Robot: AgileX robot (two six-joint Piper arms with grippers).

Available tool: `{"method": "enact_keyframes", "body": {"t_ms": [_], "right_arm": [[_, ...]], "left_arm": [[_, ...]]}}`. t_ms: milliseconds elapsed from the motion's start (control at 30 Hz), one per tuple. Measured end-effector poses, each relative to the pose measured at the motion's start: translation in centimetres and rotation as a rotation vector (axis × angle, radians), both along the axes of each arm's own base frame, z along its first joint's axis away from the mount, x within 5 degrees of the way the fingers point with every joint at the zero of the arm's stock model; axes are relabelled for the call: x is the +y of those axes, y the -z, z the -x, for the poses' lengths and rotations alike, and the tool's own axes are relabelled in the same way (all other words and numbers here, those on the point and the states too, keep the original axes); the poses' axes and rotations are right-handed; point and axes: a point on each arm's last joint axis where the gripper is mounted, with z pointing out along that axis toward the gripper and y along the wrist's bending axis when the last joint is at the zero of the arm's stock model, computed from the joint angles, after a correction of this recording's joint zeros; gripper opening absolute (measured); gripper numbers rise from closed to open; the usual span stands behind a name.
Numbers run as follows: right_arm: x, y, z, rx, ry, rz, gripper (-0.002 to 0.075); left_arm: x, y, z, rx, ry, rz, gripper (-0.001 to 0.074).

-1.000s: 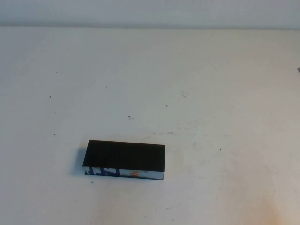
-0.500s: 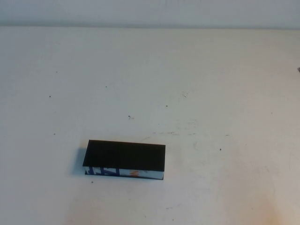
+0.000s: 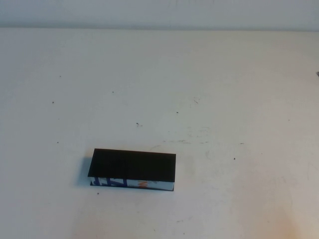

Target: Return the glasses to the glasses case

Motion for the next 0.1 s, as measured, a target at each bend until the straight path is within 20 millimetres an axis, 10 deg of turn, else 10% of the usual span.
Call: {"method": "enact_keyframes", "body": {"t_ms": [100], "right_arm": [[0.00, 0.00, 0.00, 0.000, 0.000, 0.000, -0.0011]], "left_arm": [[0.00, 0.00, 0.00, 0.000, 0.000, 0.002, -0.0001]]}}
